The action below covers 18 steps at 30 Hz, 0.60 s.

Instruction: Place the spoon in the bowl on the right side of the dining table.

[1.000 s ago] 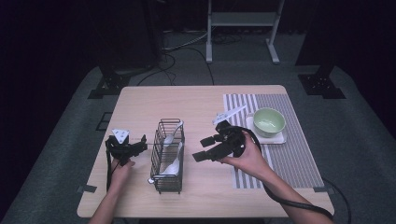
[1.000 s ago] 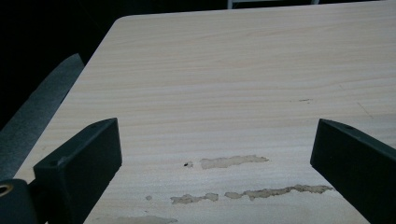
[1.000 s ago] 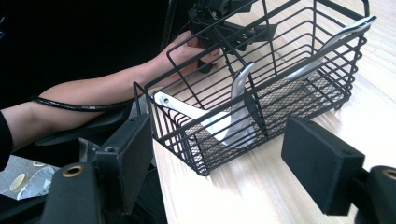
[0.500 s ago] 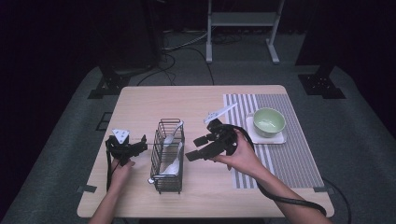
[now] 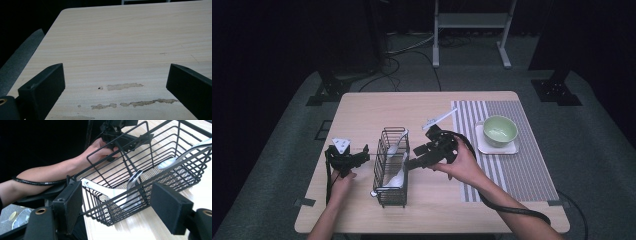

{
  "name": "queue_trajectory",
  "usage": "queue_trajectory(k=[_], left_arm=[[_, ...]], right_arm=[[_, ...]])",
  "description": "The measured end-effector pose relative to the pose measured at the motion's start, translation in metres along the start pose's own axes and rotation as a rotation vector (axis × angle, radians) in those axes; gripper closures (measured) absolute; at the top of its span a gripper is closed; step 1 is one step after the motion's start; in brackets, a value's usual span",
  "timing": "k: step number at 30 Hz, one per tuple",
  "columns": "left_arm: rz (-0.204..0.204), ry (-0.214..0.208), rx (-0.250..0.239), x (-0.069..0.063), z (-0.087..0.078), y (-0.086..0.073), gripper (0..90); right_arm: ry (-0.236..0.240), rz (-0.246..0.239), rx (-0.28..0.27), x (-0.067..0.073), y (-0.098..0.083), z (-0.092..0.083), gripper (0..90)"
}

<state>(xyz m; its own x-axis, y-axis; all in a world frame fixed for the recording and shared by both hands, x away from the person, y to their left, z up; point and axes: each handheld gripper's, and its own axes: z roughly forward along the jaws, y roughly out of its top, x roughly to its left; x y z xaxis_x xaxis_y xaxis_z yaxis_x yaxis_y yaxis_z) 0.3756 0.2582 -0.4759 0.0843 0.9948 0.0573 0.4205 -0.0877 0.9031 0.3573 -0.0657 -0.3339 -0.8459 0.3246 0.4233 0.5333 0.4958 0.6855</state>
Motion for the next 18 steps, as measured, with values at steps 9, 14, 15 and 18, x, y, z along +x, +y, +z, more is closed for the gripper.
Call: queue_trajectory(k=[9,14,15,18], left_arm=[[-0.001,-0.001,0.001,0.000,0.000,0.000,1.0],[0.001,0.000,0.001,0.000,0.000,0.000,1.0],[0.002,0.000,0.002,0.000,0.000,0.000,1.0],[0.001,-0.001,0.002,0.000,0.000,0.000,1.0]], right_arm=[[-0.011,0.030,0.018,-0.006,0.006,0.011,31.5],[-0.017,0.046,0.018,-0.009,0.008,0.013,35.8],[-0.021,0.056,0.018,-0.010,0.009,0.015,38.5],[-0.026,0.068,0.021,-0.011,0.009,0.016,41.2]])
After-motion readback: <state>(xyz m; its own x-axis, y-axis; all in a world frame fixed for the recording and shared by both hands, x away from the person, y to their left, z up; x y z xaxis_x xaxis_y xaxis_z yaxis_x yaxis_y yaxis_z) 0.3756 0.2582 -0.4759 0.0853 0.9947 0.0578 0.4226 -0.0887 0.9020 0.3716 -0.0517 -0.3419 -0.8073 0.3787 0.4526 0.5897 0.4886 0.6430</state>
